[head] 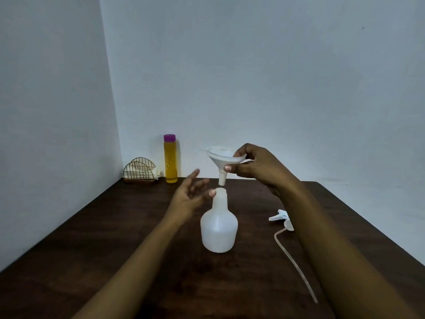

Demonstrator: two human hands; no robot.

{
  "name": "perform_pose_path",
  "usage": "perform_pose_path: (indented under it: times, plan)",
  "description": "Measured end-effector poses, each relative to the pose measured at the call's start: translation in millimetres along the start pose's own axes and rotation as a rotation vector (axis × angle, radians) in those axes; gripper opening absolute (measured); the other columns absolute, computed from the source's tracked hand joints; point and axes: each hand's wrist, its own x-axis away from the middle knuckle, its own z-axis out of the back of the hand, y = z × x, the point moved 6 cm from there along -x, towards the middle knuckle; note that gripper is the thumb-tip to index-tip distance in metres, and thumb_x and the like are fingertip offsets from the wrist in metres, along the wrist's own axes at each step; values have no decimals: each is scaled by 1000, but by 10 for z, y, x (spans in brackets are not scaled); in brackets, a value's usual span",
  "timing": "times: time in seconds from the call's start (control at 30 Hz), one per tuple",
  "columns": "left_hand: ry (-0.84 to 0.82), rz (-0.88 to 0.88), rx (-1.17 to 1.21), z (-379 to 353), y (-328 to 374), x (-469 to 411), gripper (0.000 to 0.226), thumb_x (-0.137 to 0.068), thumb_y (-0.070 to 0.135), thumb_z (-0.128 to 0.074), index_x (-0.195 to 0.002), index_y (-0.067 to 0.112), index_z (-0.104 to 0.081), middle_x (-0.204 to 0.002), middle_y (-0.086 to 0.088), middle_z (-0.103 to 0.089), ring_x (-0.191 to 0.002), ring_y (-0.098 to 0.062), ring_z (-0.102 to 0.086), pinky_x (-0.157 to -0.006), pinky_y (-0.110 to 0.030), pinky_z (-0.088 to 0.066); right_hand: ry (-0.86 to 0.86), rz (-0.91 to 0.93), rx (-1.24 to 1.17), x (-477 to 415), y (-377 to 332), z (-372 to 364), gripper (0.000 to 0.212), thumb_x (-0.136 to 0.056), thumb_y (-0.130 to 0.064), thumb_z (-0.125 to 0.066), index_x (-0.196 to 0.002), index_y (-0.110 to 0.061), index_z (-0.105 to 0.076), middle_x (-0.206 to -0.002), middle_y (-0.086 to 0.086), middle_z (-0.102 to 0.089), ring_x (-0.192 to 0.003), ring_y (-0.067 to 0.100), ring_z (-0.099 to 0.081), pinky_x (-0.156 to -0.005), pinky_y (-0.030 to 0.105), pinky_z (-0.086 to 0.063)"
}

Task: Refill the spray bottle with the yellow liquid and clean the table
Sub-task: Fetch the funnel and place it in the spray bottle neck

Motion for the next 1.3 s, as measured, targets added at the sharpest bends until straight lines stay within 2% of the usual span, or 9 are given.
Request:
perform_pose_path:
  times: [0.1, 0.23, 0.33, 0.47, 0.7, 0.83, 1.0, 1.13, 1.3]
  plan:
    - [-10, 83, -55, -58, -251, 11, 77, -75, 9, -74, -142, 21, -38, -134, -2, -54, -123, -15, -52, -100, -33, -46, -14, -39, 19, -22, 159, 9, 34, -66, -26, -84, -89, -14, -61, -91, 1, -64, -79, 14, -62, -78, 31, -54]
    - [-23, 111, -71, -109, -369, 11, 71, -75, 7, -74, -139, 17, -43, -128, 2, -57, -115, -9, -56, -90, -21, -50, -6, -60, 15, -54, 282, 16, 36, -64, -29, -84, -89, -15, -61, -95, 2, -64, -81, 17, -64, -85, 40, -56]
    - [-24, 125, -102, -122, -395, 17, 56, -76, 9, -73, -129, 15, -54, -122, 1, -63, -107, -9, -62, -85, -23, -53, -28, -49, 15, -67, 275, -5, 37, -65, -26, -84, -90, -14, -61, -97, 4, -63, -77, 15, -62, -82, 37, -55]
    - [-25, 157, -86, -121, -455, 57, 44, -76, 14, -74, -118, 15, -63, -115, -2, -69, -101, -13, -68, -83, -29, -56, -36, -22, 86, -99, 223, -26, 38, -64, -30, -84, -91, -15, -61, -101, 3, -65, -85, 19, -65, -84, 39, -56]
    - [-10, 171, -44, -141, -462, 82, 42, -77, 13, -72, -118, 18, -62, -111, 5, -68, -98, -10, -67, -72, -22, -56, -35, -4, 192, -159, 170, -77, 39, -62, -34, -85, -88, -18, -60, -100, 0, -65, -94, 21, -64, -88, 45, -54]
    - [-6, 170, -35, -135, -476, 74, 42, -77, 13, -73, -118, 17, -63, -113, 3, -69, -99, -12, -67, -76, -25, -56, -42, 0, 218, -158, 131, -98, 40, -63, -33, -85, -90, -17, -60, -101, 0, -65, -97, 22, -62, -87, 42, -54]
    - [-20, 153, -50, -131, -478, 60, 44, -78, 13, -72, -120, 16, -62, -114, 3, -68, -100, -10, -66, -73, -20, -55, -44, -4, 229, -161, 125, -104, 40, -62, -36, -85, -88, -19, -60, -103, 0, -63, -97, 24, -62, -86, 48, -54]
    - [-27, 151, -43, -129, -489, 59, 47, -77, 14, -73, -123, 14, -61, -116, 2, -68, -102, -12, -67, -77, -23, -56, -59, -12, 231, -156, 156, -144, 41, -61, -37, -84, -88, -19, -59, -103, 0, -63, -96, 22, -62, -85, 48, -54]
    - [-29, 143, -32, -134, -482, 71, 46, -77, 15, -73, -121, 15, -62, -114, 2, -69, -100, -12, -68, -75, -24, -56, -126, -33, 291, -116, 228, -216, 38, -65, -33, -83, -90, -19, -59, -103, -4, -63, -97, 19, -61, -89, 43, -53]
